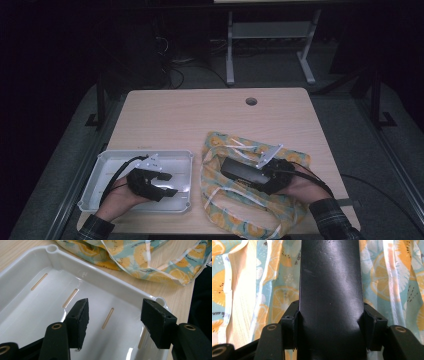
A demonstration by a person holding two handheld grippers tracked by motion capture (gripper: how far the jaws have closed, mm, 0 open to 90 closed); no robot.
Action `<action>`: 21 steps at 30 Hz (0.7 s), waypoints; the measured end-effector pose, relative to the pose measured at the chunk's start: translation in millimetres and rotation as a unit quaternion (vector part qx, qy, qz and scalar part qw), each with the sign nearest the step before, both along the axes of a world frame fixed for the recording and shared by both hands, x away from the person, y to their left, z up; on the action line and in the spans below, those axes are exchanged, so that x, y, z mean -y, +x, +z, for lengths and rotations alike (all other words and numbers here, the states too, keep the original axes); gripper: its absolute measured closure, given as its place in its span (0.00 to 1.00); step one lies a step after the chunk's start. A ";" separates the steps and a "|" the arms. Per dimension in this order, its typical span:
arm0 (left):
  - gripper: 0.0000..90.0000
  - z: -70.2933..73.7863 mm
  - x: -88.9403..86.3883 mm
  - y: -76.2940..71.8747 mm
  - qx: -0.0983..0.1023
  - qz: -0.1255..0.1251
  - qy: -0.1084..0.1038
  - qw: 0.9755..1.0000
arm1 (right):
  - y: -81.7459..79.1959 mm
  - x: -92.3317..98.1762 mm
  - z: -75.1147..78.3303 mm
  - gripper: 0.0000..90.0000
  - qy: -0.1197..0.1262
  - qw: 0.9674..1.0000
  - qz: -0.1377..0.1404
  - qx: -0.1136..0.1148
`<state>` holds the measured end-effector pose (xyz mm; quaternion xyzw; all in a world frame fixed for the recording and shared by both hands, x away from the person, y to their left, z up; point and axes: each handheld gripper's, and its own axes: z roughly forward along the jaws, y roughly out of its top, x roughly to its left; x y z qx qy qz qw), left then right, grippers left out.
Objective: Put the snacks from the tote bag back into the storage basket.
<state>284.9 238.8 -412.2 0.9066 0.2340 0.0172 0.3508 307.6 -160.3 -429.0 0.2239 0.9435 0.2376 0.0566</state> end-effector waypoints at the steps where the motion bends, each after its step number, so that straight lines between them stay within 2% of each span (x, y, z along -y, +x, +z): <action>1: 0.44 0.1 -0.1 0.1 0.000 0.000 0.000 1.000 | 0.1 0.1 0.0 0.46 0.002 1.000 0.002 0.000; 13: 0.44 0.5 -0.5 0.2 0.000 0.000 -0.001 1.000 | -3.6 5.5 14.3 0.46 0.027 1.000 0.004 0.004; 18: 0.44 0.1 -0.3 0.2 0.000 0.000 0.000 1.000 | -3.4 8.9 21.7 0.46 0.035 0.999 0.009 0.017; 21: 0.44 0.3 -0.4 0.2 0.001 0.000 0.000 1.000 | -5.0 10.1 25.0 0.46 0.045 0.999 0.002 0.014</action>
